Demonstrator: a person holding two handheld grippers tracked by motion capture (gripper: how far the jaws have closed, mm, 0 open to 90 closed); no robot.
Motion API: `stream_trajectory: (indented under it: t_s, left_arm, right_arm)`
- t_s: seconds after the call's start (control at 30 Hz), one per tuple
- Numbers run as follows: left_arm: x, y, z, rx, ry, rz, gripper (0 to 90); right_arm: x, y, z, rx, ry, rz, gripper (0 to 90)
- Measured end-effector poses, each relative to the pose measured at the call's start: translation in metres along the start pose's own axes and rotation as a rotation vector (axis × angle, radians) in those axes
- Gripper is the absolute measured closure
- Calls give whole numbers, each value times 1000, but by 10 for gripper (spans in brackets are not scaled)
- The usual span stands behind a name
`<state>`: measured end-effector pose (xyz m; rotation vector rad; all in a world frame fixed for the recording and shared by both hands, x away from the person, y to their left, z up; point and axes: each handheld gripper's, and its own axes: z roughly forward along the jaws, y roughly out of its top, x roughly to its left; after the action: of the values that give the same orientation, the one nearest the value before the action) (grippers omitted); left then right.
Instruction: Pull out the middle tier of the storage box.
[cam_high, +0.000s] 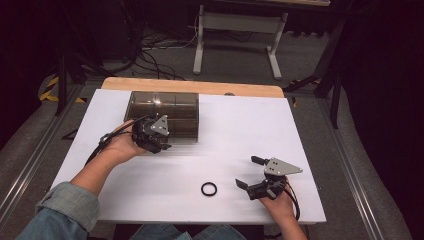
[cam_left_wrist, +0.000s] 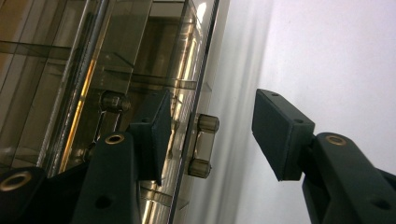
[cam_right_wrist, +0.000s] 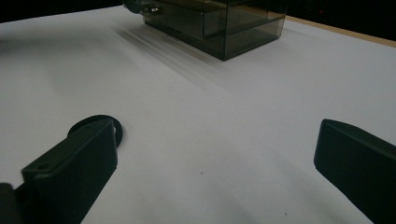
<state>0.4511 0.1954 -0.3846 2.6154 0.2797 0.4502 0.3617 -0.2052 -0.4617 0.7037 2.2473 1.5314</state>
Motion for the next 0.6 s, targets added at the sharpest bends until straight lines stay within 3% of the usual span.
stream_trajectory:
  t_s: [0.6]
  left_arm:
    - [-2,-1,11,73,37,39,591]
  right_arm:
    - [0,0,0,0,0,1,0]
